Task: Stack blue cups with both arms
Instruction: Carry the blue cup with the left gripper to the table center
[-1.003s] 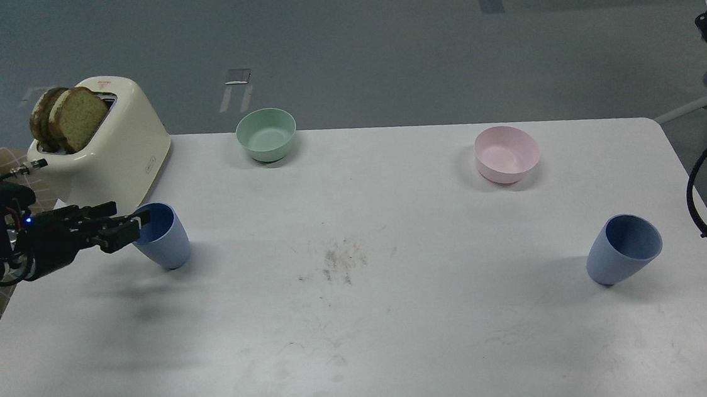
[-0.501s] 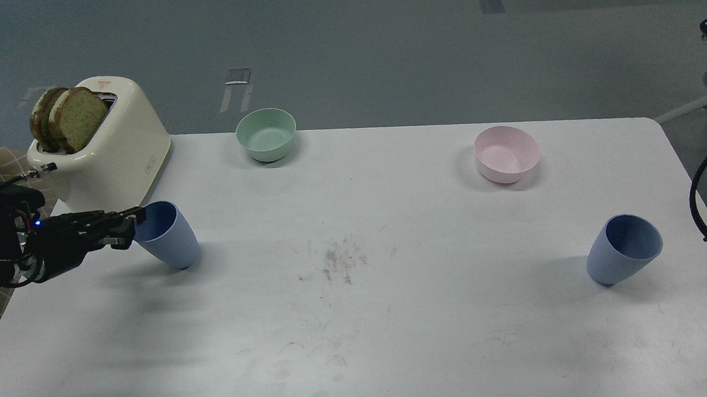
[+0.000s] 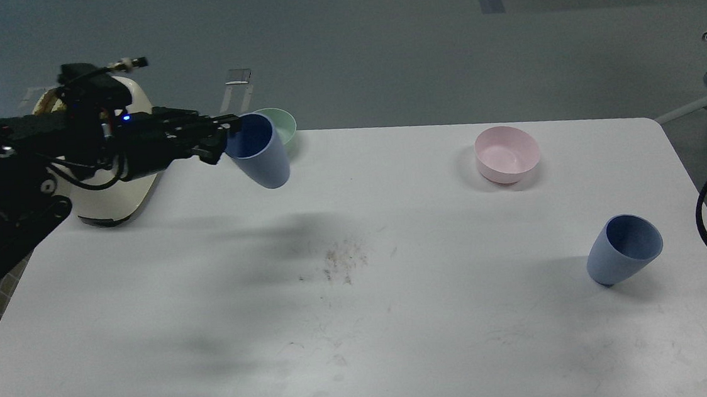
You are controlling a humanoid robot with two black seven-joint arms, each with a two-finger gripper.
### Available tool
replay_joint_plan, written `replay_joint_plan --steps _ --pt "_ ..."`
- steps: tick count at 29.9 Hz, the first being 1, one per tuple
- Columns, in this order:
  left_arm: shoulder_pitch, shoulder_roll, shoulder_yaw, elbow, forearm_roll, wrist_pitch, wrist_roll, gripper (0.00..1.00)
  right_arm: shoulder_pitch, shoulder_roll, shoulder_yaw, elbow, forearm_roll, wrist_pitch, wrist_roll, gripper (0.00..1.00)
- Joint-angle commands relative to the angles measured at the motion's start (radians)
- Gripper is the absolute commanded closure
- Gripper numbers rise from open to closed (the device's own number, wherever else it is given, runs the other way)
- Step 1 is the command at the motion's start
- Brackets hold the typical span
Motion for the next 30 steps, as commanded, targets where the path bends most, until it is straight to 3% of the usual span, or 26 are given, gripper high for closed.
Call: replay_joint_plan --steps 1,3,6,9,16,30 --pt "-0.105 -0.128 0.114 0.012 0.036 -0.007 0.021 1.00 -0.015 0.000 0.018 0.001 0.000 0.000 0.000 0.00" --pt "-0.179 -0.238 0.233 0.079 0.035 -0.009 0.051 1.00 -0.022 -0.001 0.031 0.000 0.000 0.000 0.000 0.00" --pt "-0.202 -0.364 0.312 0.185 0.035 -0.007 0.053 1.00 -0.044 -0.015 0.054 0.009 0.000 0.000 0.000 0.00" --pt "-0.197 -0.404 0.335 0.208 0.036 -0.007 0.054 1.00 -0.068 -0.029 0.071 0.017 0.000 0.000 0.000 0.00" --pt "-0.194 -0.441 0.387 0.206 0.041 -0.007 0.056 1.00 -0.122 -0.037 0.100 0.017 0.002 0.000 0.000 0.00" --pt "-0.147 -0.380 0.389 0.157 0.072 -0.007 0.054 1.00 -0.133 -0.035 0.096 0.018 0.034 0.000 -0.002 0.00"
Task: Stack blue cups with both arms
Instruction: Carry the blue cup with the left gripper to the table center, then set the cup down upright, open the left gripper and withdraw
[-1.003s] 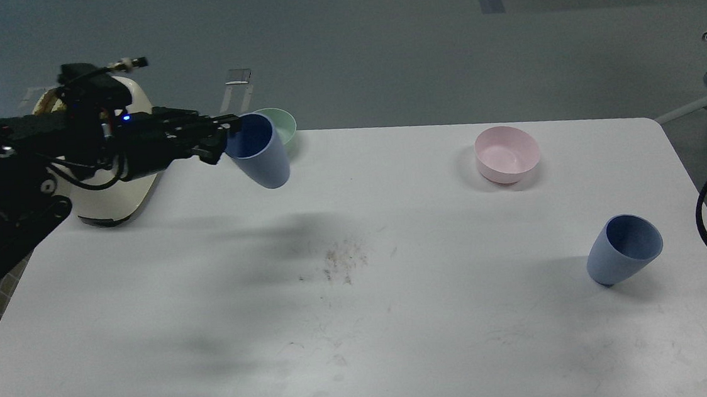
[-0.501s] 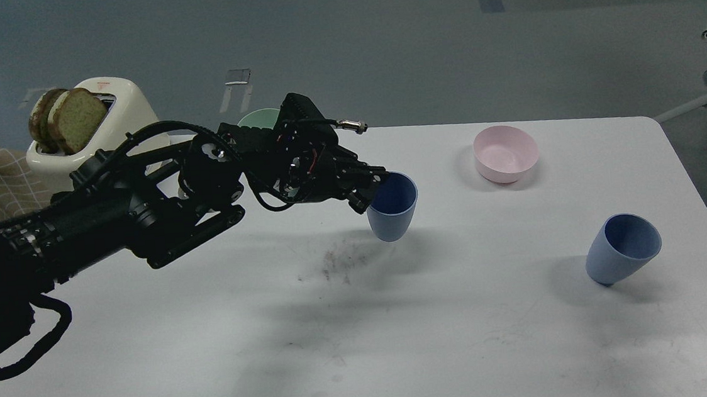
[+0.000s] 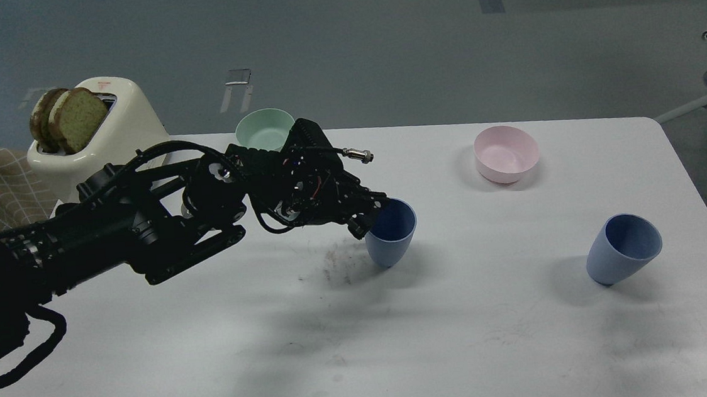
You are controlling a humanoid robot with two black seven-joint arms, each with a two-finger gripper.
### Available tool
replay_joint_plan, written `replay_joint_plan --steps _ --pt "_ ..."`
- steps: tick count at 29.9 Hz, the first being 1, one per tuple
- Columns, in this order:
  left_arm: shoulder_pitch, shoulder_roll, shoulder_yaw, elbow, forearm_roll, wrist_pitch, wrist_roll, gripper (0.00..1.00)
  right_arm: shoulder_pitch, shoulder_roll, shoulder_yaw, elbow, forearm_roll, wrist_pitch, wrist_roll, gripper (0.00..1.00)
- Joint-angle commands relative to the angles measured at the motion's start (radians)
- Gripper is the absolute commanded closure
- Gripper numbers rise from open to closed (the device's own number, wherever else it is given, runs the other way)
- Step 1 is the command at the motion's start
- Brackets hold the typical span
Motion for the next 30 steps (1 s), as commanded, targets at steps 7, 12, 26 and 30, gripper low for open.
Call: replay_joint_plan --steps 7,12,26,30 --pt "0.017 0.006 -0.017 -0.003 -0.013 0.004 0.001 0.48 0.000 0.001 -0.001 -0.003 0.000 0.000 0.000 0.00" --pt "0.017 0.009 -0.048 -0.003 -0.065 0.006 -0.008 0.19 -0.002 -0.001 -0.001 -0.002 0.000 0.000 0.000 0.00" --pt "0.118 0.162 -0.486 0.009 -0.898 0.020 -0.055 0.02 -0.075 -0.201 -0.091 0.082 -0.029 0.000 0.000 0.00" --pt "0.270 0.180 -0.733 0.009 -1.140 0.018 -0.058 0.02 -0.081 -0.259 -0.119 0.172 -0.200 0.000 0.000 0.00"
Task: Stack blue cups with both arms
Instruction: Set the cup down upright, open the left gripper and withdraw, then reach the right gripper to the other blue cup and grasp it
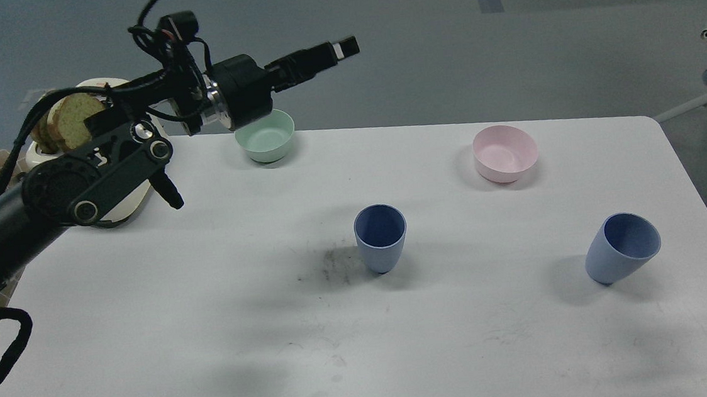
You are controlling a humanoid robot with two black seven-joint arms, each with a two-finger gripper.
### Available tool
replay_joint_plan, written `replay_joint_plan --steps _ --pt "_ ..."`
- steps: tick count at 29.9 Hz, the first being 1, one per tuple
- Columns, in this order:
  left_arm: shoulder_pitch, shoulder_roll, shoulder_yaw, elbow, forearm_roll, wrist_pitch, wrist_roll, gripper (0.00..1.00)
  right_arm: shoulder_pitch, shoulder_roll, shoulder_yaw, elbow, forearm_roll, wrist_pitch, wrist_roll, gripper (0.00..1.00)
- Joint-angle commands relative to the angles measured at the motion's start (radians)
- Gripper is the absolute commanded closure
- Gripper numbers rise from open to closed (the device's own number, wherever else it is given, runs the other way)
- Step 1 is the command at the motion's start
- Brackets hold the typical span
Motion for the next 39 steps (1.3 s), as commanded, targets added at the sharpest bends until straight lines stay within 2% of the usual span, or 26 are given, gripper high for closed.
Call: replay_joint_plan --steps 1,3,5,7,9,12,16,20,23,26,39 --pt "0.121 0.010 -0.200 0.000 -0.185 -0.002 -0.002 0.02 -0.005 -0.031 -0.014 0.068 -0.145 0.000 0.000 0.00" --pt "0.206 0.010 -0.353 0.000 -0.293 -0.016 0.003 0.02 -0.008 -0.031 -0.016 0.121 -0.272 0.000 0.000 0.00" --pt "0.265 0.012 -0.437 0.000 -0.365 -0.017 0.008 0.02 -0.014 -0.033 -0.020 0.158 -0.368 0.000 0.000 0.00" --pt "0.296 0.014 -0.474 0.000 -0.403 -0.017 0.008 0.02 -0.022 -0.035 -0.023 0.184 -0.442 0.000 0.000 0.00" --pt "0.332 0.027 -0.511 0.000 -0.461 -0.016 0.012 0.02 -0.048 -0.064 -0.051 0.258 -0.621 0.000 0.000 0.00" --pt "0.386 0.032 -0.514 0.003 -0.498 -0.016 0.012 0.02 -0.076 -0.094 -0.136 0.362 -0.841 0.000 0.002 0.00" --pt "0.411 0.035 -0.515 0.003 -0.499 -0.017 0.012 0.02 -0.080 -0.117 -0.221 0.407 -0.973 0.000 0.015 0.00" --pt "0.412 0.035 -0.511 0.003 -0.498 -0.017 0.020 0.02 -0.087 -0.185 -0.375 0.448 -1.010 0.000 0.057 0.00" --pt "0.405 0.030 -0.501 0.003 -0.496 -0.017 0.040 0.02 -0.108 -0.205 -0.454 0.499 -1.015 0.000 0.058 0.00" --pt "0.399 0.027 -0.498 0.003 -0.492 -0.016 0.055 0.02 -0.163 -0.205 -0.456 0.511 -1.044 0.000 0.057 0.00" --pt "0.372 0.018 -0.500 -0.013 -0.490 -0.016 0.057 0.02 -0.320 -0.242 -0.464 0.534 -1.214 0.000 0.054 0.00"
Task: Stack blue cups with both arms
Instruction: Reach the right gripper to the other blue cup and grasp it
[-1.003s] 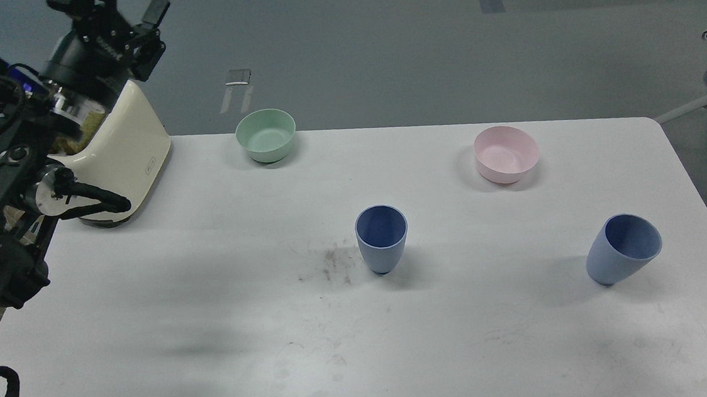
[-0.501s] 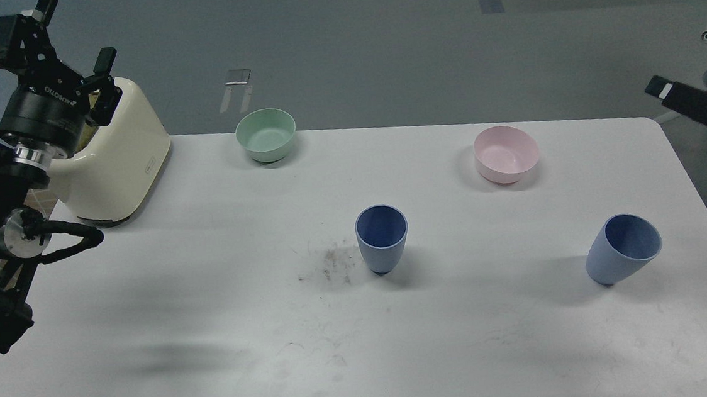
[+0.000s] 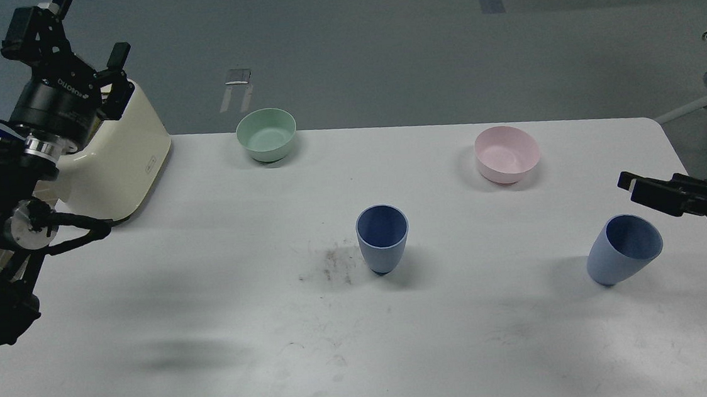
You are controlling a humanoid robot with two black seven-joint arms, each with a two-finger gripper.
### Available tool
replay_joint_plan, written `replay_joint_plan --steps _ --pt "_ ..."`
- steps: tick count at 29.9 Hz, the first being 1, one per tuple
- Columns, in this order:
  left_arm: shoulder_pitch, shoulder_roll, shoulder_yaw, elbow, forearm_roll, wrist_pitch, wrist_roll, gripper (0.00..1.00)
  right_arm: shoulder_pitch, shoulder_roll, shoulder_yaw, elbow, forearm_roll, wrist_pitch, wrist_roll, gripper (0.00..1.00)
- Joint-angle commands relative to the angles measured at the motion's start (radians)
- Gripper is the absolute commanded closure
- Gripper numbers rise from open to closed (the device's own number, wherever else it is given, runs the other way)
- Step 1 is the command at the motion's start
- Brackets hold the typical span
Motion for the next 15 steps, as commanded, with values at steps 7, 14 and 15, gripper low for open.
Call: replay_joint_plan --steps 7,14,15 --pt "-0.002 -0.005 -0.002 0.000 -0.001 0.001 -0.001 0.02 -0.064 -0.009 -0.004 -0.006 -0.054 0.000 0.001 0.00" --pt "0.001 -0.003 0.000 0.000 -0.001 0.000 -0.001 0.02 -0.096 0.006 -0.005 -0.011 -0.113 0.000 -0.007 0.05" --pt "0.004 -0.003 0.001 0.000 -0.001 0.000 -0.001 0.02 -0.099 0.018 -0.005 -0.014 -0.120 0.000 -0.010 0.07"
